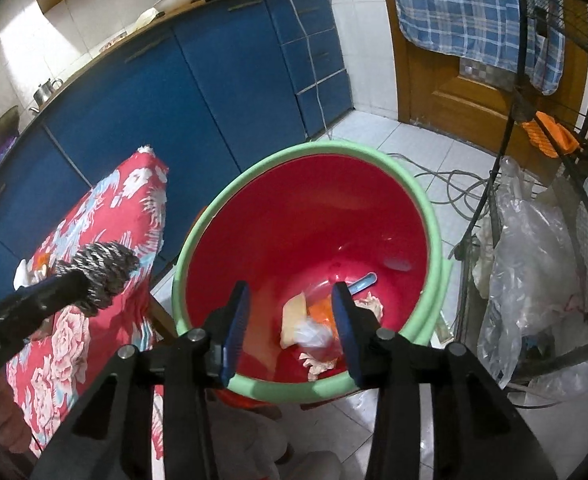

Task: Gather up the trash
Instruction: 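Carry the steel wool and plastic bag over the red bucket, then open both tools to drop the steel wool and plastic bag into the bucket, then move both open tools back over the table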

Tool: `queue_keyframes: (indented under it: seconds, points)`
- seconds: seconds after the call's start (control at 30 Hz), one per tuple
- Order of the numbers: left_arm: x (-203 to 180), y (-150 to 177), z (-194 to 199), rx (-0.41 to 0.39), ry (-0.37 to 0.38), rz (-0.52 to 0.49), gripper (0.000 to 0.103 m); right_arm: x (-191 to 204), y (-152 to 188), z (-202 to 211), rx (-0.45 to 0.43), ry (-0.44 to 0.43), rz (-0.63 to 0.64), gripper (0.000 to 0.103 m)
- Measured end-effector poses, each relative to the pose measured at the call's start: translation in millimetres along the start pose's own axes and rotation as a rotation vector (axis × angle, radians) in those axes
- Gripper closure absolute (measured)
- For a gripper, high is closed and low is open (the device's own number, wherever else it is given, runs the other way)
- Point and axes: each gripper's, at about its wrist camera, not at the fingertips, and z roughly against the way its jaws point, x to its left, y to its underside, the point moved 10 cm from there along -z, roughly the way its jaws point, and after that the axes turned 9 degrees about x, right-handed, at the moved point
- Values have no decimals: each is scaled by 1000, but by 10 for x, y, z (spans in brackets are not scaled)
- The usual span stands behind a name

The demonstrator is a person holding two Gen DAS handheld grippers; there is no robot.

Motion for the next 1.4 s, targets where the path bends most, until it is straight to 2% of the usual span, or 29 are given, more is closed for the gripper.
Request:
queue_keyframes:
  seconds: [0.37,0.6,0.73,1.17,1.4]
  points:
    - [-307,-125,-323,6,6,-70,80,-200,-49,159,-43,18,-32,59]
    - [-369,-163,-358,-5,-7,-84,60,-310,-53,216,-53,22,-47,59]
    - [-351,-158,-329,-5,-11,-81,59,-319,-52,230,-54,18,-48,59]
    - [-35,2,-4,-18,-49,-19,59,-38,-18,377,-66,4,0,59]
    - [355,201,276,-27,-134,43,59,316,2,438,-65,-36,59,59]
